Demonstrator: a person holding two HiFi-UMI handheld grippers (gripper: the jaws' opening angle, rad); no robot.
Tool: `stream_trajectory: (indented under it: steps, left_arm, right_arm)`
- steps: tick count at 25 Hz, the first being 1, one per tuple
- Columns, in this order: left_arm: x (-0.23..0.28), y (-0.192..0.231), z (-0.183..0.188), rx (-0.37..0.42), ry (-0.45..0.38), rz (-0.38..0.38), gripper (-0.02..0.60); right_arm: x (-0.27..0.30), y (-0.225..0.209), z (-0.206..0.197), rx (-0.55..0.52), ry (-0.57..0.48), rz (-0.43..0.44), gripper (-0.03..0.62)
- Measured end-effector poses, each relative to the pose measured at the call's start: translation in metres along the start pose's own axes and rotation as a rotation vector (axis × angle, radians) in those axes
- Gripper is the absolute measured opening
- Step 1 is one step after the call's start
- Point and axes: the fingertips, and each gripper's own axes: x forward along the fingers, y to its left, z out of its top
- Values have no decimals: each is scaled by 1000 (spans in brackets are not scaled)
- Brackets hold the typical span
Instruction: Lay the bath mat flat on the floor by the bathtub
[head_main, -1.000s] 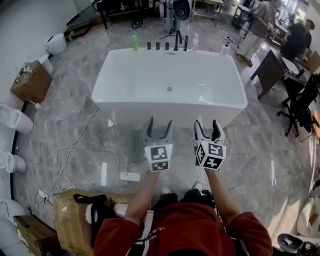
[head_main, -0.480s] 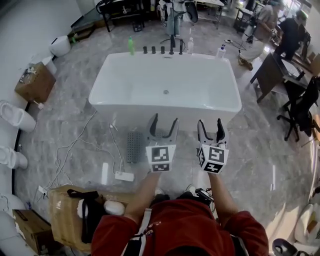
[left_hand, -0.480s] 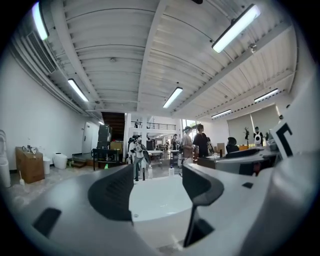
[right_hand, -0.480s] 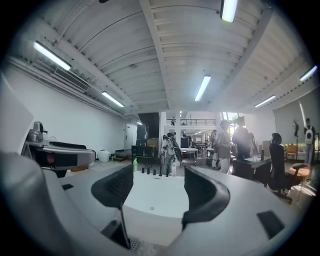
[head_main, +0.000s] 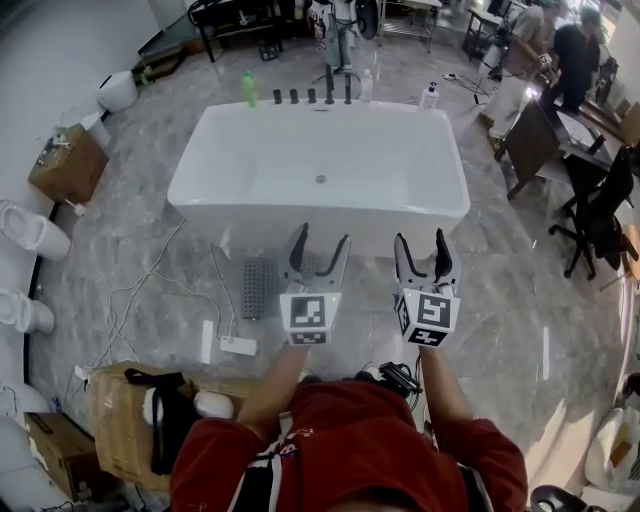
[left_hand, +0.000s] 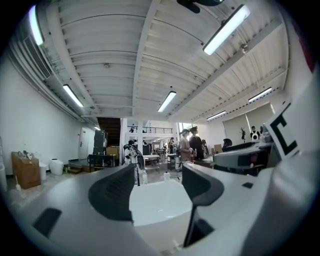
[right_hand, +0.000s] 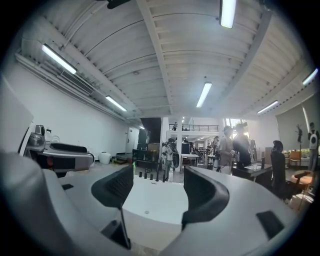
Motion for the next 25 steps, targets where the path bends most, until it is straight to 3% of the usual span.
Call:
stream_trajectory:
  steps: [11, 25]
  left_arm:
    - [4, -6, -12, 2, 45, -22, 295]
    - [5, -11, 2, -11, -10, -23, 135]
  right_arm:
    - [-3, 4, -2, -2, -9, 5, 306]
    - [-7, 11, 7, -17, -44, 8, 155]
